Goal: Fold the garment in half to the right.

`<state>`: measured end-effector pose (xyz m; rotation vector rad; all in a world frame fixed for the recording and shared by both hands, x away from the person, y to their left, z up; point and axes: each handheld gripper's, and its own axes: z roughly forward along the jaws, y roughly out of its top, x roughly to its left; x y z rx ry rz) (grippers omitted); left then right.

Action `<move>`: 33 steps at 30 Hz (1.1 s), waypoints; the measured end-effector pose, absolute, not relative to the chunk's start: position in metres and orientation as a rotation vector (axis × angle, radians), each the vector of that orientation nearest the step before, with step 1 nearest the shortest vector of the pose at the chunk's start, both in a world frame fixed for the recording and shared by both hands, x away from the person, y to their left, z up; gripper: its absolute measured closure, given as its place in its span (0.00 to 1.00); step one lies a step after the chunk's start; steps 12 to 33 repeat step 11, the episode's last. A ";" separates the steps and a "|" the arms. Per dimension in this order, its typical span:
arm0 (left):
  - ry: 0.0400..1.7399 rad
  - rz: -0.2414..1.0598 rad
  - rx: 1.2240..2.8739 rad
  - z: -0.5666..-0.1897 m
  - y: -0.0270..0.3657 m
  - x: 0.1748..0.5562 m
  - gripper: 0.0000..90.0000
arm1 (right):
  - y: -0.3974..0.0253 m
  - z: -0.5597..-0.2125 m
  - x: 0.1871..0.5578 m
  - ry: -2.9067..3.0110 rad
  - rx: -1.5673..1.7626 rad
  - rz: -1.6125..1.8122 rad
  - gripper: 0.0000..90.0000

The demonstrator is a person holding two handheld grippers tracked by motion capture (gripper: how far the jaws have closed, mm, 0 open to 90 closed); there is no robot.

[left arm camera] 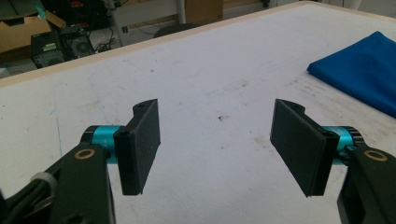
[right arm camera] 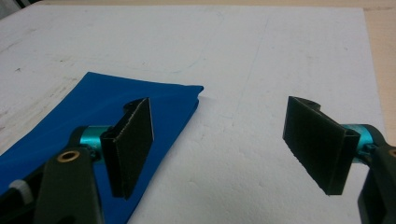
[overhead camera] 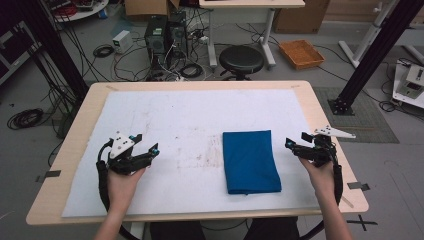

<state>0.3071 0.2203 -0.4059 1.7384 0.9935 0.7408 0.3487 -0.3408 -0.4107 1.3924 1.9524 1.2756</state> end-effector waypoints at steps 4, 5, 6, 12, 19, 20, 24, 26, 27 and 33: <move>0.993 0.742 1.742 -0.406 0.220 0.307 0.37 | -0.340 -0.411 0.349 1.961 1.388 1.270 0.27; 0.993 0.742 1.742 -0.406 0.220 0.307 0.37 | -0.340 -0.412 0.350 1.961 1.390 1.272 0.27; 0.993 0.739 1.741 -0.407 0.220 0.307 0.37 | -0.340 -0.412 0.350 1.963 1.390 1.272 0.27; 0.993 0.739 1.741 -0.408 0.220 0.307 0.37 | -0.339 -0.413 0.351 1.973 1.392 1.264 0.27; 0.993 0.739 1.741 -0.408 0.220 0.307 0.37 | -0.339 -0.413 0.351 1.973 1.392 1.264 0.27; 0.993 0.739 1.741 -0.408 0.220 0.307 0.37 | -0.339 -0.413 0.351 1.973 1.392 1.264 0.27; 0.993 0.739 1.741 -0.408 0.220 0.307 0.37 | -0.339 -0.413 0.351 1.973 1.392 1.264 0.27; 0.993 0.739 1.741 -0.408 0.220 0.307 0.37 | -0.339 -0.413 0.351 1.973 1.392 1.264 0.27; 0.993 0.739 1.741 -0.408 0.220 0.307 0.37 | -0.339 -0.413 0.351 1.973 1.392 1.264 0.27; 0.993 0.739 1.741 -0.408 0.220 0.307 0.37 | -0.339 -0.413 0.351 1.973 1.392 1.264 0.27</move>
